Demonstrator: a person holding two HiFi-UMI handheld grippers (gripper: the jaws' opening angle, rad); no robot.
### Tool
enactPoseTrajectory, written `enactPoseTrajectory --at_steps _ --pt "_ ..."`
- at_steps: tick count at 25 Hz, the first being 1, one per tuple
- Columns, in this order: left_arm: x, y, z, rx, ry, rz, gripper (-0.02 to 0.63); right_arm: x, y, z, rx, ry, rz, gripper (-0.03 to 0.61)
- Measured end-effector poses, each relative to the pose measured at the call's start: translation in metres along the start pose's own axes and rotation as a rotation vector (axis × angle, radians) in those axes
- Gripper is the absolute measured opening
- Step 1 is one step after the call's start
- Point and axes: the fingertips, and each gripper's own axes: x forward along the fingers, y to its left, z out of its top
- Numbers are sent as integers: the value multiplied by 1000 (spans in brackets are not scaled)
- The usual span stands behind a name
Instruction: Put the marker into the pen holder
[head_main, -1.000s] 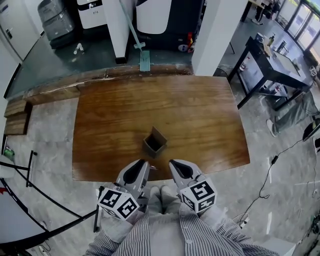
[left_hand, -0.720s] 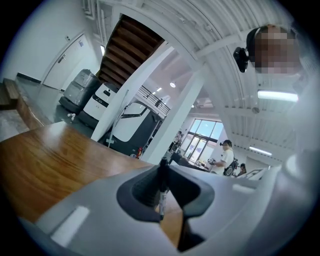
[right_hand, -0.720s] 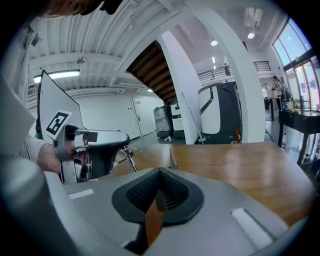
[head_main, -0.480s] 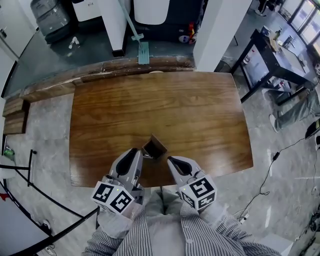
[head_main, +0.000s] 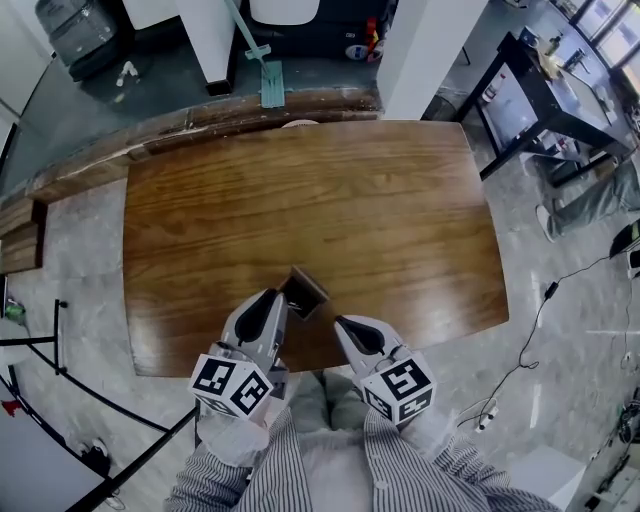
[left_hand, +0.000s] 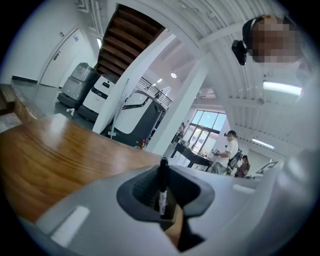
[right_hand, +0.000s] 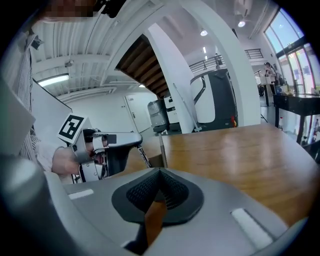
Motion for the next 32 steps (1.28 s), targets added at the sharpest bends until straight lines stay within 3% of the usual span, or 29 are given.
enactPoseTrajectory --at_steps 6,16,26,32 --pt "9 4 -22 24 33 7 48 5 -2 -17 37 22 1 -2" --pt "18 6 -50 130 75 33 48 19 -5 -19 61 7 23 0" --pt "19 10 -57 288 82 75 54 16 -3 -24 63 17 38 0" --pt "15 8 -53 317 55 96 54 13 -2 -28 74 23 49 0"
